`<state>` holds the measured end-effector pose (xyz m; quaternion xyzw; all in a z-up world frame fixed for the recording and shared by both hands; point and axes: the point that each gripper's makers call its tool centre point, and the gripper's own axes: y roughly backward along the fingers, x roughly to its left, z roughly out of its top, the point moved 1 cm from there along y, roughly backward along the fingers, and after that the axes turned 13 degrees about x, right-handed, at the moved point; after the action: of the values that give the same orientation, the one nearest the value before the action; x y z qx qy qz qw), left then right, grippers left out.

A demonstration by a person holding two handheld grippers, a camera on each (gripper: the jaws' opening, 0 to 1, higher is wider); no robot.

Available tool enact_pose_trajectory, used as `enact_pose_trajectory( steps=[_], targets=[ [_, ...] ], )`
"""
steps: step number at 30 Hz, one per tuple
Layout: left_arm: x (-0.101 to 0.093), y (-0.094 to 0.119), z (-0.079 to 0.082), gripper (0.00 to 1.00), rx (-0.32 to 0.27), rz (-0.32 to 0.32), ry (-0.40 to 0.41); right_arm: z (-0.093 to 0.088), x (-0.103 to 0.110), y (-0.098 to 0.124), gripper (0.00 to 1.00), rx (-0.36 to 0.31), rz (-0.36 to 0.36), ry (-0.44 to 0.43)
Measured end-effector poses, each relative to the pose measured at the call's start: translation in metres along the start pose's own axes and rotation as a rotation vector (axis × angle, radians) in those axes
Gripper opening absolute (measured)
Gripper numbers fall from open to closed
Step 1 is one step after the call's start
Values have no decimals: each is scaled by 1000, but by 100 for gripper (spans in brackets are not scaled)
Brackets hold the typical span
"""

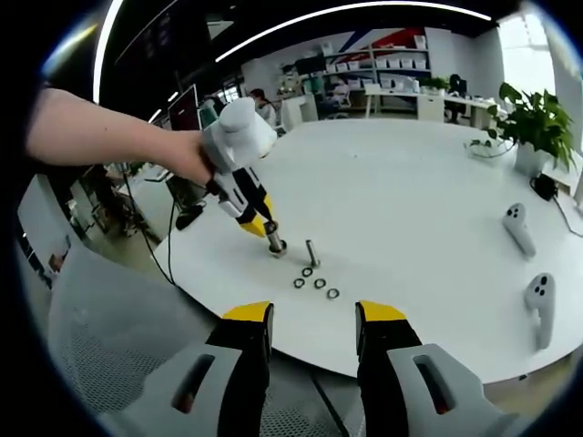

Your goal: Place the washer onto the threaded stud by aligning its center hole with the stud, sliding it down to the base, and recovering from edge contact or off-axis alignment until the washer reaches the visible bottom stop.

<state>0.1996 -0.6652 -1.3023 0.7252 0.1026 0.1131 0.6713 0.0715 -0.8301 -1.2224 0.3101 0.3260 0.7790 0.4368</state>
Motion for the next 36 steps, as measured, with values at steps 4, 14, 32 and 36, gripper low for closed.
enact_pose_trajectory(
  steps=[4, 14, 32, 36],
  targets=[
    [0, -11, 1, 18, 13, -9, -9, -1, 0, 0, 38, 3, -2, 0],
    [-4, -37, 2, 18, 49, 8, -72, -3, -1, -1, 38, 22, -11, 19],
    [-7, -39, 5, 22, -15, -9, -70, -4, -1, -2, 38, 26, -11, 12],
    [-5, -32, 1, 24, -25, -3, -30, -3, 0, -2, 38, 24, -9, 13]
  ],
)
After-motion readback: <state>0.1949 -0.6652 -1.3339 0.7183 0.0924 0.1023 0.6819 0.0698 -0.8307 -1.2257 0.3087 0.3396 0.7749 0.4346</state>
